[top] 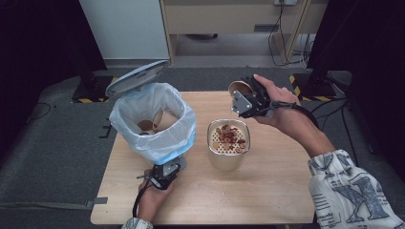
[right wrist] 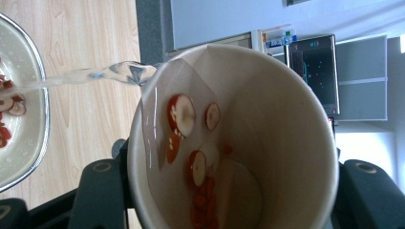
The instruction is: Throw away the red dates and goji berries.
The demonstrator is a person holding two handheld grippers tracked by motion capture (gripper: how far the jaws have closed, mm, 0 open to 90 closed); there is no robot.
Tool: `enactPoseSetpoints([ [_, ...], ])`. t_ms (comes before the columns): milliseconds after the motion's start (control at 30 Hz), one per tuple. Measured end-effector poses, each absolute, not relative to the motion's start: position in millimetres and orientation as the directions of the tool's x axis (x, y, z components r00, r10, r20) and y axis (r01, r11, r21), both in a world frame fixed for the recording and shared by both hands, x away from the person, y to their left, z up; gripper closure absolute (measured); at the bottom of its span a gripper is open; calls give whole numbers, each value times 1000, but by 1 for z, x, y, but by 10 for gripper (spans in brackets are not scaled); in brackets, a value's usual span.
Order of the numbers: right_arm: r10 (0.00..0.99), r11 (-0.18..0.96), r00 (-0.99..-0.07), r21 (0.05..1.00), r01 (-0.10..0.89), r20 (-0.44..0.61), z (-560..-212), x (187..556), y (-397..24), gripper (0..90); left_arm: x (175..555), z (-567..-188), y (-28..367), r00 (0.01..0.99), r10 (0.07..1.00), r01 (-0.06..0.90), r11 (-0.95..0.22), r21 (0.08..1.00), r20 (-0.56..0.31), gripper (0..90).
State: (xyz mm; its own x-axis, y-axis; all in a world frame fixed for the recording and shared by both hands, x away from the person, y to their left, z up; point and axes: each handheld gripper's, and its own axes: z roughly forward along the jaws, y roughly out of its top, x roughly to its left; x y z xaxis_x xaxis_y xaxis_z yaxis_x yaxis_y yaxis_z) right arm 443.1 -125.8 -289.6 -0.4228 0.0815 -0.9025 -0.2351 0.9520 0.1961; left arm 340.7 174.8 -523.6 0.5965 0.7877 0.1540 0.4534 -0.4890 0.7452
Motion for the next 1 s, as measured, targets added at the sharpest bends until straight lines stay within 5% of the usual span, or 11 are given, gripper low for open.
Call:
enactPoseSetpoints([
  [600, 76, 951, -417, 191, -243, -906, -288, 442, -124, 382, 341, -523, 175, 596, 788, 456, -491, 742, 155, 874],
  [833, -56, 965, -351, 39, -258, -935, -294, 439, -118, 384, 341, -523, 175, 596, 788, 456, -491, 742, 155, 875],
  [1000, -72, 964, -344, 23, -264, -936, -297, 437, -116, 384, 341, -524, 175, 596, 788, 454, -488, 745, 153, 875],
])
